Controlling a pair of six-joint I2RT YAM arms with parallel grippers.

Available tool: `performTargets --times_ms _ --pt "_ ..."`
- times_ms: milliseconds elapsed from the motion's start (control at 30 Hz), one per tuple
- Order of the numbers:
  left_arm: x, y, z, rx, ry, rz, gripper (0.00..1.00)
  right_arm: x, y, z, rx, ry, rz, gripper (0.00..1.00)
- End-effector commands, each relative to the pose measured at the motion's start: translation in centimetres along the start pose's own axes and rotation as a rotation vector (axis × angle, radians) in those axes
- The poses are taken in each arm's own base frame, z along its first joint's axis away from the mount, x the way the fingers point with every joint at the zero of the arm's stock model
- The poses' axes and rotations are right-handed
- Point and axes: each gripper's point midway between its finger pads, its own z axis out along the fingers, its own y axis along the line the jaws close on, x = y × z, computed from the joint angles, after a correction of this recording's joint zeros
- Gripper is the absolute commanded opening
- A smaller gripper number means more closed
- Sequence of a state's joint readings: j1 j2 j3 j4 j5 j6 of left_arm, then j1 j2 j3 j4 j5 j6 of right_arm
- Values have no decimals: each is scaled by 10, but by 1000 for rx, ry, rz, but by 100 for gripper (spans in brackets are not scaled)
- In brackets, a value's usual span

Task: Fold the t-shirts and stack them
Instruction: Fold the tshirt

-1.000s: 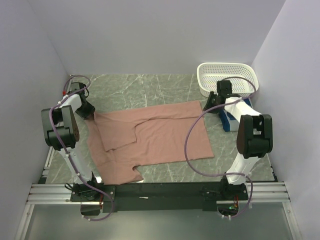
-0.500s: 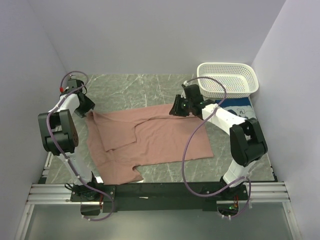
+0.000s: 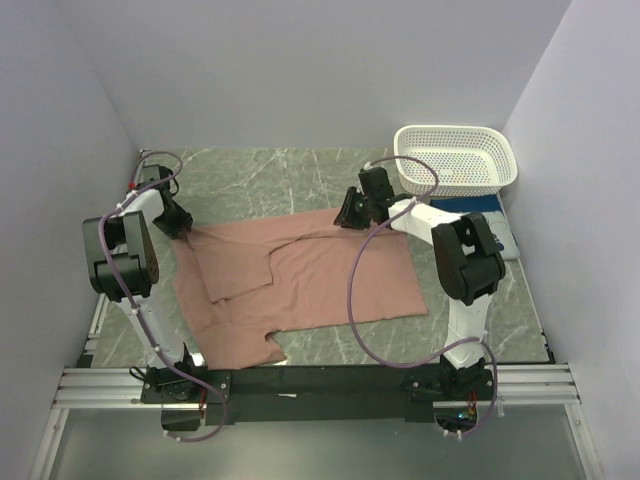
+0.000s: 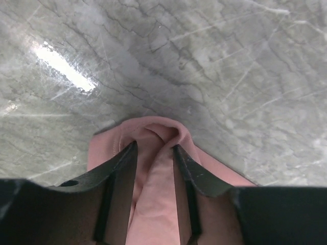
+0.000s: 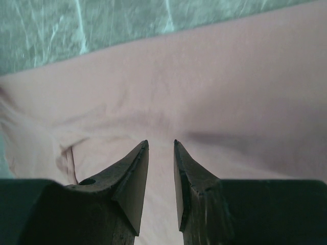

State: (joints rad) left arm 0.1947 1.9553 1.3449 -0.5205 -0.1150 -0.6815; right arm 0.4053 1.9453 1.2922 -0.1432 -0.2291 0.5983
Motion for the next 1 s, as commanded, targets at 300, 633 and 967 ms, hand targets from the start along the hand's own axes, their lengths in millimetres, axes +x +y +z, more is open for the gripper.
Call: performTargets --times_ms 300,633,967 --pt "-17 1 -2 -29 -46 21 27 -34 -26 31 11 -68 198 34" --pt "-37 31 11 -96 -51 -58 24 -35 -54 32 90 -70 268 33" --pt "-47 25 -6 -40 -61 -77 42 -58 -67 12 123 -118 222 34"
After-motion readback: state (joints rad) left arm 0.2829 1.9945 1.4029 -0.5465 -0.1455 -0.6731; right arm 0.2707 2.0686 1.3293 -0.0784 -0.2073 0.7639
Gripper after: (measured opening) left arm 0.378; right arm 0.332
